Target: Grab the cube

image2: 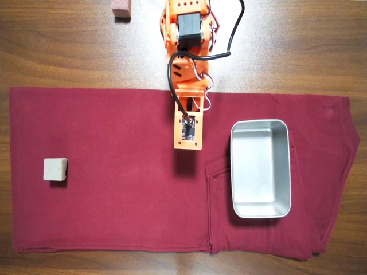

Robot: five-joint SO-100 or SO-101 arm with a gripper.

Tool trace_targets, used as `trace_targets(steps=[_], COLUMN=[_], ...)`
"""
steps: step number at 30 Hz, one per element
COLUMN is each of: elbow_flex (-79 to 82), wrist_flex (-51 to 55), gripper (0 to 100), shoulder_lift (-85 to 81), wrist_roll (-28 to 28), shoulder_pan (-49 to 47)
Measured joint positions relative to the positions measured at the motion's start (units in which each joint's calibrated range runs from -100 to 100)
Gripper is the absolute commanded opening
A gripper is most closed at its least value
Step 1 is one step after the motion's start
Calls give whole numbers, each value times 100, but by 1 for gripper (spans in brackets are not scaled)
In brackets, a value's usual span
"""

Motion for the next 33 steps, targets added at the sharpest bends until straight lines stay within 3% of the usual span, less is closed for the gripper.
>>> trace_targets(steps=[33], elbow_flex=[9], wrist_flex=[0], gripper=[4], shoulder_lift=[0], wrist_roll=[68], shoulder_pan=[-150])
